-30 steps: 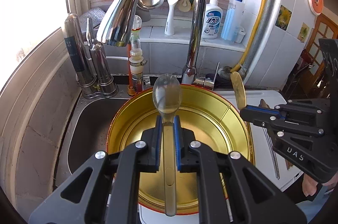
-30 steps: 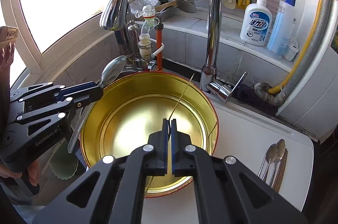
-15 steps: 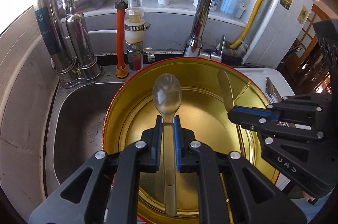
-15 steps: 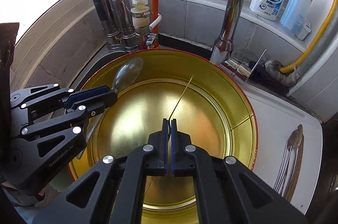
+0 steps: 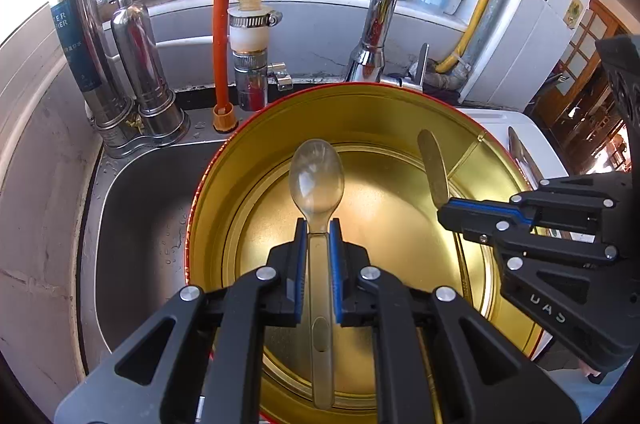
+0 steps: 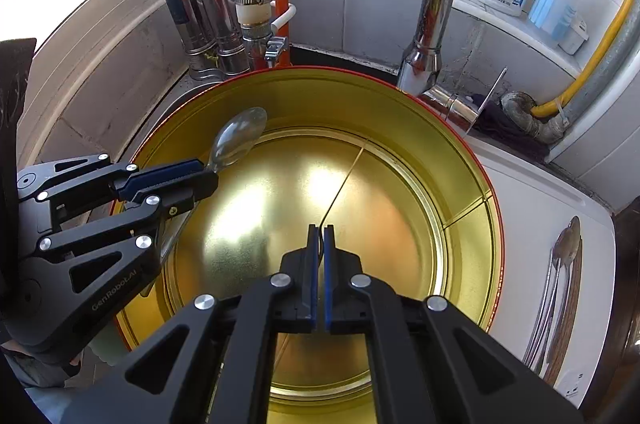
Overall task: Organize utensils
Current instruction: 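Carry the spoon in the left tool while the right tool carries the knife over the red tin, then open the left tool to drop the spoon while the right tool drops the knife into the tin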
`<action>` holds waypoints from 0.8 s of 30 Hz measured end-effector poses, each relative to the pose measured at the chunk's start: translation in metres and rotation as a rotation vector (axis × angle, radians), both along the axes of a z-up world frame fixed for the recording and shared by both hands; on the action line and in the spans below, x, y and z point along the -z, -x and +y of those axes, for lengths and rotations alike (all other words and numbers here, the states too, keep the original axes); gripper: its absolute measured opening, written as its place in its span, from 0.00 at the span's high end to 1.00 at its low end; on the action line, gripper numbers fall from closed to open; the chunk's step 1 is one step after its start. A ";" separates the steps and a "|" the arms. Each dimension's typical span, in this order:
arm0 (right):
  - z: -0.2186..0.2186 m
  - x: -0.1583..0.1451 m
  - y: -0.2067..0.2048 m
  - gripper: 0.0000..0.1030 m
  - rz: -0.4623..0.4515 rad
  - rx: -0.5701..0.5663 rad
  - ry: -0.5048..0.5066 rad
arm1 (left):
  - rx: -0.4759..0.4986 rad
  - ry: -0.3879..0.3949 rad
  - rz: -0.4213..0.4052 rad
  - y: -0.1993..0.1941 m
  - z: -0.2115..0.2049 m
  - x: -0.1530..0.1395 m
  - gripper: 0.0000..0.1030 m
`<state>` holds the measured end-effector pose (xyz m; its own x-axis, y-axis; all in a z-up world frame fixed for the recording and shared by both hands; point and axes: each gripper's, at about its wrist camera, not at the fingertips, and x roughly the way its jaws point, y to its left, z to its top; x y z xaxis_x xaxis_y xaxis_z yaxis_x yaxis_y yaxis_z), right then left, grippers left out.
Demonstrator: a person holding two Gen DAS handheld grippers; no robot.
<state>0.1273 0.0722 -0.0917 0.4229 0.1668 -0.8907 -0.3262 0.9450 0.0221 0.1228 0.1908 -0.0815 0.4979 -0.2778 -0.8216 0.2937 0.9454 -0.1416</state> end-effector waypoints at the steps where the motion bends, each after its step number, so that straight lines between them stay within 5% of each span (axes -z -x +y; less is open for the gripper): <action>1: 0.000 0.002 -0.001 0.97 0.008 -0.001 0.000 | 0.003 -0.002 0.003 0.000 -0.001 0.001 0.89; 24: -0.004 0.041 -0.006 0.97 0.116 0.015 0.004 | 0.029 -0.092 0.110 -0.006 -0.017 0.031 0.89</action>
